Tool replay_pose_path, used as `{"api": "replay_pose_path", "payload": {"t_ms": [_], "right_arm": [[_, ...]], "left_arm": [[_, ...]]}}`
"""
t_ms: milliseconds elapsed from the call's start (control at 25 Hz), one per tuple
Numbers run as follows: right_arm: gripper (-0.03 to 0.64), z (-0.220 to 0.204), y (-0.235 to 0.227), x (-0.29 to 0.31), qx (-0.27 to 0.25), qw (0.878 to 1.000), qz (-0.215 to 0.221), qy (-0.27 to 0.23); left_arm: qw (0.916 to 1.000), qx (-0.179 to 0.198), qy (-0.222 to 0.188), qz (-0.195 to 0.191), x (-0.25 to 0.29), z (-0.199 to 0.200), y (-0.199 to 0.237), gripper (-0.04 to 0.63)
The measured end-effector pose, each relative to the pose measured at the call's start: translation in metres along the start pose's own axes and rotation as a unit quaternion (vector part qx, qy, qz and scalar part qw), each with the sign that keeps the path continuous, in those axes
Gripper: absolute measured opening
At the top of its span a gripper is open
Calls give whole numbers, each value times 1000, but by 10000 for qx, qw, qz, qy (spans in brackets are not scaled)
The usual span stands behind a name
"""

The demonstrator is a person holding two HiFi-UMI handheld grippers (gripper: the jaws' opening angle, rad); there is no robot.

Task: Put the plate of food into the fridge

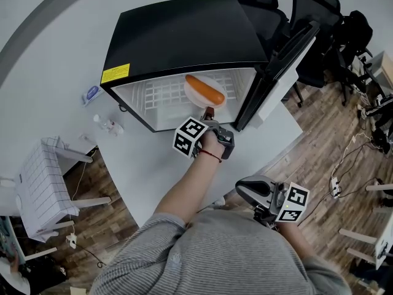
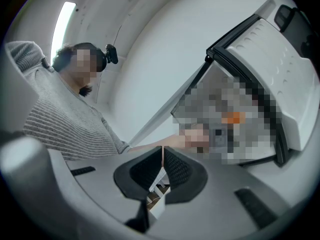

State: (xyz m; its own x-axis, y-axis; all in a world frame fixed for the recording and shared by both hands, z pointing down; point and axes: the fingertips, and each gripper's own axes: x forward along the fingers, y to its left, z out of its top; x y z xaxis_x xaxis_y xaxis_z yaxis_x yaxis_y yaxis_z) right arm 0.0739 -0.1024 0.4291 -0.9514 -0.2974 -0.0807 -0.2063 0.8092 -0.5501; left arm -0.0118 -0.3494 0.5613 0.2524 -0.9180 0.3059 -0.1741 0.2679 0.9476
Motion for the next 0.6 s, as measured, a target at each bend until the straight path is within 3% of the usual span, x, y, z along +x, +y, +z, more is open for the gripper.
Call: {"api": "replay_pose_path", "payload": {"t_ms": [600], "right_arm": [[15,1,-4,-3,22,10000,-77,-6]], "left_arm": [[10000,23,37,31,27,15,-5,29]]}}
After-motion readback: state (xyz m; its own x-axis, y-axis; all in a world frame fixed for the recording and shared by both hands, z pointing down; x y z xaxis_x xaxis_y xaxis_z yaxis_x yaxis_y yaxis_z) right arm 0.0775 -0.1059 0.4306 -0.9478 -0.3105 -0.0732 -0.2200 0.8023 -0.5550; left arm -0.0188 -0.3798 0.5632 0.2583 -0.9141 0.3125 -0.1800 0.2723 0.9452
